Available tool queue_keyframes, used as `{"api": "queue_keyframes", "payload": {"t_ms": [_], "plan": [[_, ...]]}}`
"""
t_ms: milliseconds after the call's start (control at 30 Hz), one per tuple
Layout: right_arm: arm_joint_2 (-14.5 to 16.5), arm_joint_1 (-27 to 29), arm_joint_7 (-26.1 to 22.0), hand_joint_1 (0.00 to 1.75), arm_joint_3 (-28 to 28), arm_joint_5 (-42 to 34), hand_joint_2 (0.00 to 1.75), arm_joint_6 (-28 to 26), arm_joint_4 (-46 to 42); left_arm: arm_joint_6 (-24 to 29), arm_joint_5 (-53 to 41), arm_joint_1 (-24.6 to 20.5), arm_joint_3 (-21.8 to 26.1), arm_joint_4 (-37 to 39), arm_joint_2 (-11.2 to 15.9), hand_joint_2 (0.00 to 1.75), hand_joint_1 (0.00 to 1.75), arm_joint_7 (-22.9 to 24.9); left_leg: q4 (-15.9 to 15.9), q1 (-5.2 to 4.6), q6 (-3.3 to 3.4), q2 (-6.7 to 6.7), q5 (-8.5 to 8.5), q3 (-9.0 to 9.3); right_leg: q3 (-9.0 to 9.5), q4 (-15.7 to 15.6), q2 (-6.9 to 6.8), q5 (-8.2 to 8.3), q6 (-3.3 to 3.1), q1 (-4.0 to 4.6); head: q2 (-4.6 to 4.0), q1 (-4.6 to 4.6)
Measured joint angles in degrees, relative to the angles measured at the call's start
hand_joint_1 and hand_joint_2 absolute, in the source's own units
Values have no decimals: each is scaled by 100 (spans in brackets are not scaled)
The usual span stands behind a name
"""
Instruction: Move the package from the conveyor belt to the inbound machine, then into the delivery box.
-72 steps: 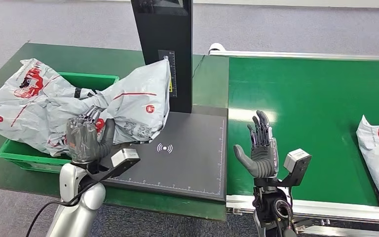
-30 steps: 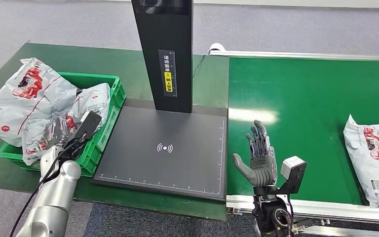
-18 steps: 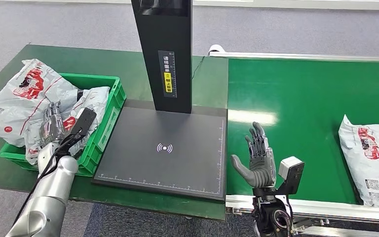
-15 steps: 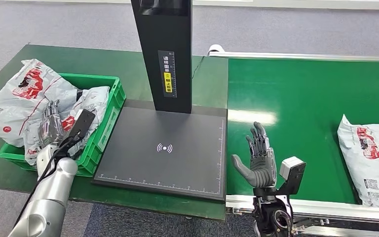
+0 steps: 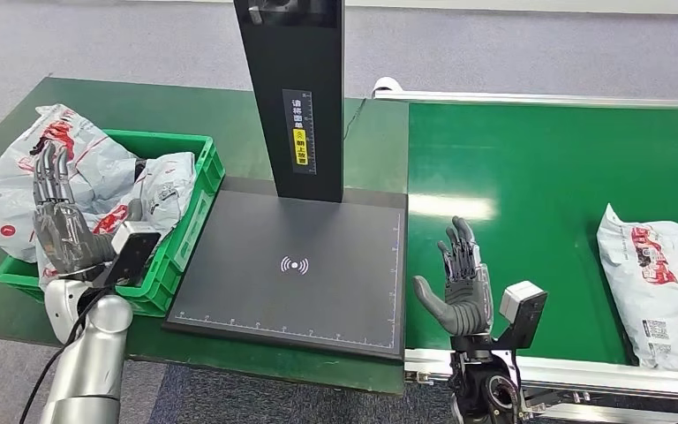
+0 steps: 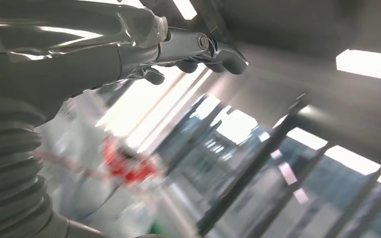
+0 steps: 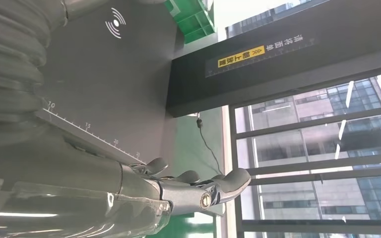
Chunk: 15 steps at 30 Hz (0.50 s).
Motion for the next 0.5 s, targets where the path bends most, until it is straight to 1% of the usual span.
{"api": "queue_keyframes", "payload": {"t_ms": [67, 100, 133, 200, 333, 467, 500], "plan": [[-3, -7, -30, 0, 19, -22, 175, 7, 0, -1, 266, 60, 150, -280, -158, 175, 0, -547, 0, 0, 0, 0, 0, 0, 0, 0, 0, 0, 0, 0, 0, 1], [-6, -14, -50, 0, 28, -31, 175, 13, 0, -10, 470, 96, 188, -399, -212, 175, 0, -719, 0, 0, 0, 0, 0, 1, 0, 0, 0, 0, 0, 0, 0, 0], [-10, -24, -74, 0, 37, -37, 175, 22, 0, -44, 723, 138, 188, -506, -239, 175, 0, -816, 0, 0, 0, 0, 0, 1, 0, 0, 0, 0, 0, 0, 0, 0], [-26, -50, -133, 0, 46, -41, 175, 48, 0, -237, 1362, 240, 65, -694, -245, 175, 0, -847, 0, 0, 0, 0, 0, 2, 0, 0, -1, 0, 0, 0, 0, -1], [-62, -112, -217, 0, 60, -16, 175, 122, 0, -973, 2269, 448, -425, -1053, -177, 175, 0, -839, 0, 0, 0, -3, 0, -1, 1, 0, -3, 0, 1, 0, 0, 1], [-96, -149, -263, 0, 81, 57, 175, 207, 1, -2099, 3253, 647, -805, -1436, -122, 175, 0, -896, 0, 0, 0, 1, 0, -1, 0, 0, 0, 0, 1, 0, 0, 0], [-100, -153, -268, 0, 84, 68, 175, 219, 1, -2268, 3385, 675, -845, -1493, -114, 175, 0, -900, 0, 0, 0, 0, 0, -1, -1, 0, 0, 0, 1, 0, 0, 0]]}}
